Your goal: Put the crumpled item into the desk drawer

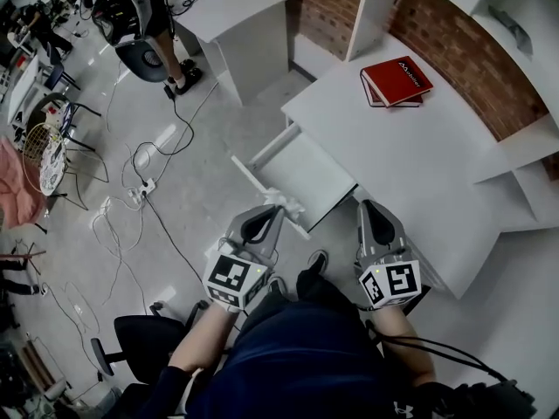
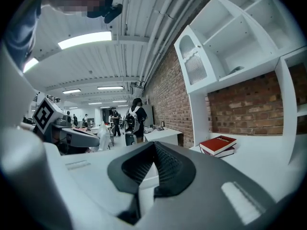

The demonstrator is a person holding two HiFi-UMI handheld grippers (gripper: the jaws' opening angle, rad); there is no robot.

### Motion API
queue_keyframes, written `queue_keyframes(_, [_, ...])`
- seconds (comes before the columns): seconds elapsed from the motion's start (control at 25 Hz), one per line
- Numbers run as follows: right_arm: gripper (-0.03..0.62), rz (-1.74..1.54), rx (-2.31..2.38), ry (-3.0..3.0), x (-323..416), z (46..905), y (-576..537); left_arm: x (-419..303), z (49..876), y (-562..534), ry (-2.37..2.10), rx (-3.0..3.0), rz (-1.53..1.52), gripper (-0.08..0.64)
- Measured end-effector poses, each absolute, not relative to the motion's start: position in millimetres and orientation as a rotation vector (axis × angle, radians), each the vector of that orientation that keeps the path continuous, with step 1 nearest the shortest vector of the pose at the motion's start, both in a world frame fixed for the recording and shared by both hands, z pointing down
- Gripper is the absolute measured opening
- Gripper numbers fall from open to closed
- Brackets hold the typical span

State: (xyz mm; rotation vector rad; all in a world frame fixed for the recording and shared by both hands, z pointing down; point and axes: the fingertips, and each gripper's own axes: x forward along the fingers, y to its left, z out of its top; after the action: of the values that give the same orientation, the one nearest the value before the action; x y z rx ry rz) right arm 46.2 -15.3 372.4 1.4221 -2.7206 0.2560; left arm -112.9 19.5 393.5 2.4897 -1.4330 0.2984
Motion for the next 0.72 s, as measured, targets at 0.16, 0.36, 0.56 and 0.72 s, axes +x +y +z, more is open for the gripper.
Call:
queue_keyframes(0.16, [0.002, 0.283, 1.402, -2.746, 55.9, 377.0, -34.5, -104.3, 395.0, 5.1, -1.463, 2.469, 0.324, 0.002])
queue_keyframes(0.36, [0.002, 0.293, 1.377, -2.776, 61.4, 378.1, -48.6, -98.6, 394.2, -5.4, -1.496, 2.451, 0.341, 0.002])
queue_keyframes(0.56, [0.002, 0.308, 1.392, -2.774, 69.8, 371.4, -62.9, -91.6, 391.1, -17.0, -1.486, 2.439, 0.363, 0.002])
queue_keyframes(0.72, [0.003, 0.329, 1.415, -2.747, 69.7, 383.7, -72.7, -93.7, 403.9, -30.5, -1.455, 2.442, 0.384, 0.002])
